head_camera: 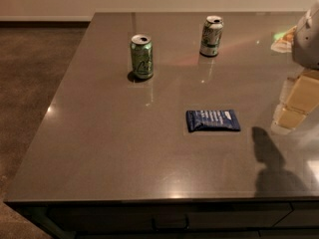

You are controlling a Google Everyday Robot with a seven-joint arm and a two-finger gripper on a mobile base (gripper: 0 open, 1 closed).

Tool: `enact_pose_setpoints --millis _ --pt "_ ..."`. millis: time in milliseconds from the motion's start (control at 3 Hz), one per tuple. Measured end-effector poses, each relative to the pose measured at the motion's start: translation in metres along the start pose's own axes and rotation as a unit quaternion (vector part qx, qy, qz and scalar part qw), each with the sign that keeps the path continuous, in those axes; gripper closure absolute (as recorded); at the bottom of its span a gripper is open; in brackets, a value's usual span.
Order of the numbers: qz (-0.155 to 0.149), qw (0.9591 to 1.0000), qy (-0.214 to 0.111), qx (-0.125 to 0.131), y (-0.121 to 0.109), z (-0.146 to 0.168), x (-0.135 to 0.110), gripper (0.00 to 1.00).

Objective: Move 7up can near green can

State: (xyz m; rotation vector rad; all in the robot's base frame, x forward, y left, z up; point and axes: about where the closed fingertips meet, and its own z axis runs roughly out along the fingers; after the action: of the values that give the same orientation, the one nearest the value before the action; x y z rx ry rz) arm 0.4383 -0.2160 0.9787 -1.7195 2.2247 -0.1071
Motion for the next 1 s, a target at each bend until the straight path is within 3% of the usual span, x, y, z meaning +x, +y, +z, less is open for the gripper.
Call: enact_pose_setpoints --millis 667,1000 --pt "0.007 0.9999 -0.009 0.003 -0.007 0.002 -0.002 0.00" --pt "0.044 0.9985 -0.029 0.017 -0.042 0.018 -0.008 0.00"
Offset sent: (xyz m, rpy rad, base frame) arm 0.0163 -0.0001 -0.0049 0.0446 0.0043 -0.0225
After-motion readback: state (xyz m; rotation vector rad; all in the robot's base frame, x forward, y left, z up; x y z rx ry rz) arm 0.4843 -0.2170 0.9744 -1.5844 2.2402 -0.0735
